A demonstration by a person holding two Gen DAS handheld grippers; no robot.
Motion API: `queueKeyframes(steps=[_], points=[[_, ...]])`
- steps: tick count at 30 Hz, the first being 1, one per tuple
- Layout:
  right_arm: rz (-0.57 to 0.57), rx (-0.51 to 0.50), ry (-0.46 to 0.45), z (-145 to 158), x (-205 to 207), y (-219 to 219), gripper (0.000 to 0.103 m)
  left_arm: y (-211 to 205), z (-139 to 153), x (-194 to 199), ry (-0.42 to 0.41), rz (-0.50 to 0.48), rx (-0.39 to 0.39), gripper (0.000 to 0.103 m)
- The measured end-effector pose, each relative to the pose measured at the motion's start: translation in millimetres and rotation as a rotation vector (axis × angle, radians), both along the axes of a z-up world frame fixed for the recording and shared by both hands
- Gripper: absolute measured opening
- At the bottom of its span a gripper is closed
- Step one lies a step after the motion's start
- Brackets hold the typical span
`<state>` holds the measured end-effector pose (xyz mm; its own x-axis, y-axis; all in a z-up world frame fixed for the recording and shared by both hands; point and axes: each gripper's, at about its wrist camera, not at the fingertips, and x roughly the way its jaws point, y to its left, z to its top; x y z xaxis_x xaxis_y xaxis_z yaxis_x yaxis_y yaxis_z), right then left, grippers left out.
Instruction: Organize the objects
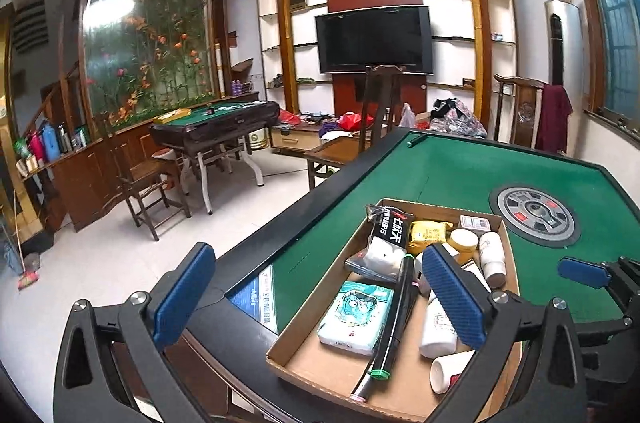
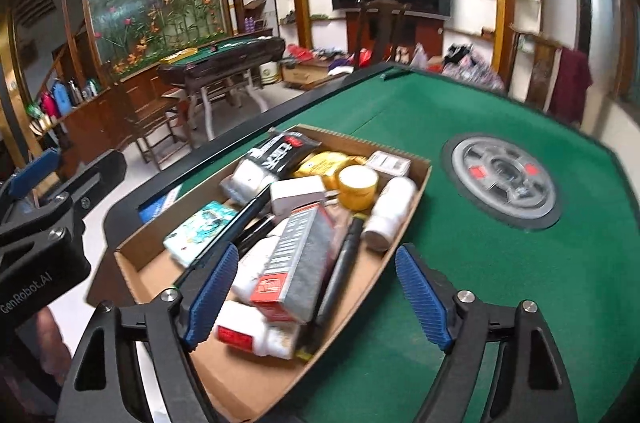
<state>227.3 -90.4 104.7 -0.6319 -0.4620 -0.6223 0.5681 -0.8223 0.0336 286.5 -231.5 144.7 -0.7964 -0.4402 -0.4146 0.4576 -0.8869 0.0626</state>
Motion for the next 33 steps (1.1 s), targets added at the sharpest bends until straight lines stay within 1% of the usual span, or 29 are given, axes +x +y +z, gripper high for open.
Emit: queueKeyframes(steps=[6, 11, 18, 24, 29, 33], points=[[-0.028, 0.022, 0.04, 3, 0, 2, 0.091, -6, -2, 1, -0.008, 0.034, 0.063, 0.103], [-0.031, 0.041, 0.057, 3, 2, 0, 0.092, -4, -5, -1, -0.03, 0.053, 0.055, 0.103], [-0.024, 0.087, 0.096, 5, 5, -9, 0.094, -6, -9, -3, -0.054, 0.067, 0.066, 0.103], [0.0, 0.14, 0.135, 6, 7, -21, 0.095, -10, -14, -2, -0.061, 0.067, 0.101, 0.103], [0.004, 0.182, 0.166, 2, 8, -29, 0.096, -13, -17, -1, -0.065, 0.075, 0.107, 0.103], [0.003, 0.19, 0.156, -2, 5, -30, 0.096, -14, -17, -1, -0.062, 0.069, 0.118, 0.103]])
